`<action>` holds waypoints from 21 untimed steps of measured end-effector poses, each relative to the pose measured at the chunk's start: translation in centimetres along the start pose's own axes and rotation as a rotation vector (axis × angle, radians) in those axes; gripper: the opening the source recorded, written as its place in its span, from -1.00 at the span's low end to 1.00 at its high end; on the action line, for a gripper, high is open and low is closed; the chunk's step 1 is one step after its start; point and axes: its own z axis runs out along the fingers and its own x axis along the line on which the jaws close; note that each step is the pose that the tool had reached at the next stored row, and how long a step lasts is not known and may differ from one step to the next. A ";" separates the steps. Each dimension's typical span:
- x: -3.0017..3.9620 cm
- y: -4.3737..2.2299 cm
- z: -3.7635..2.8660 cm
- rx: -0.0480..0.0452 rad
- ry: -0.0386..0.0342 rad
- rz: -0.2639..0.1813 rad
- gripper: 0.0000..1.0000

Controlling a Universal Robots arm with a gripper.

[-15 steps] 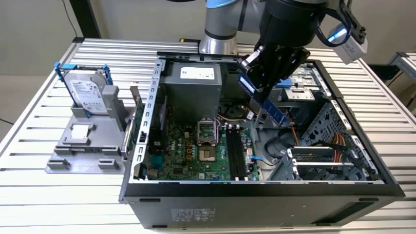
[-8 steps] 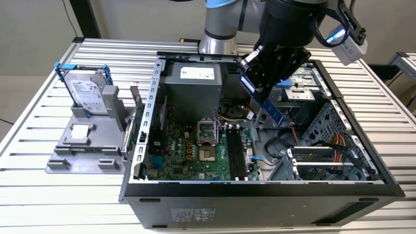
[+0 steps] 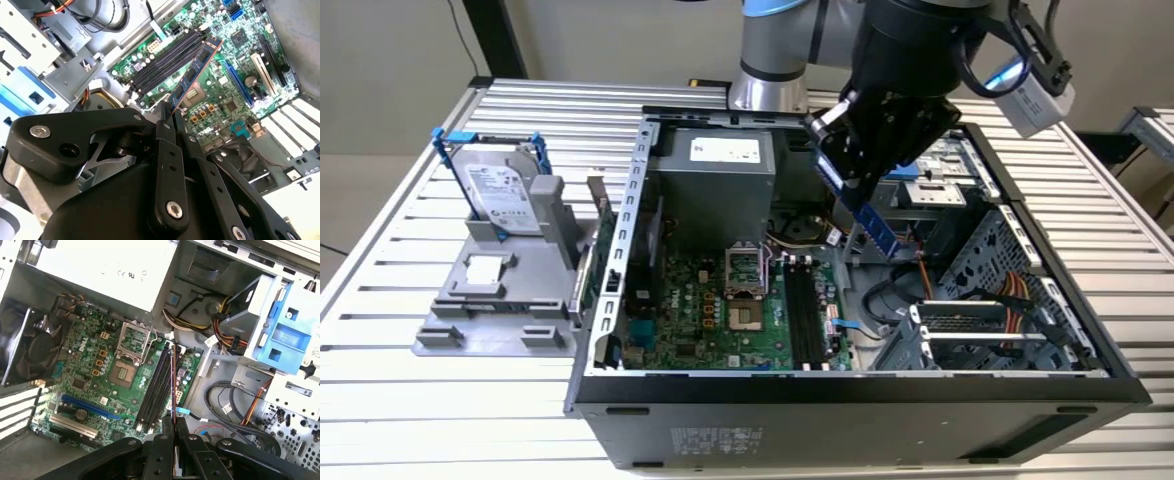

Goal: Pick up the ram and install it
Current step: 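Insert the ram into the slot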

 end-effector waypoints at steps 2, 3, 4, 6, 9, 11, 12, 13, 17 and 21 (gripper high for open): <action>0.00 0.00 0.00 -0.0001 -0.0002 0.013 -1.00; 0.00 0.00 0.00 -0.0001 -0.0003 0.020 -1.00; 0.00 0.00 0.00 -0.0002 -0.0004 0.028 -1.00; 0.00 0.00 0.00 -0.0003 -0.0006 0.042 -1.00; 0.00 0.00 0.00 -0.0005 -0.0009 0.064 -1.00; 0.00 0.00 0.00 -0.0006 -0.0011 0.078 -1.00; 0.00 0.00 0.01 -0.0008 -0.0012 0.085 -1.00; 0.00 0.00 0.00 -0.0007 -0.0013 0.092 -1.00; 0.00 0.00 0.00 -0.0009 -0.0017 0.121 -1.00; 0.00 0.00 0.01 -0.0010 -0.0020 0.149 -1.00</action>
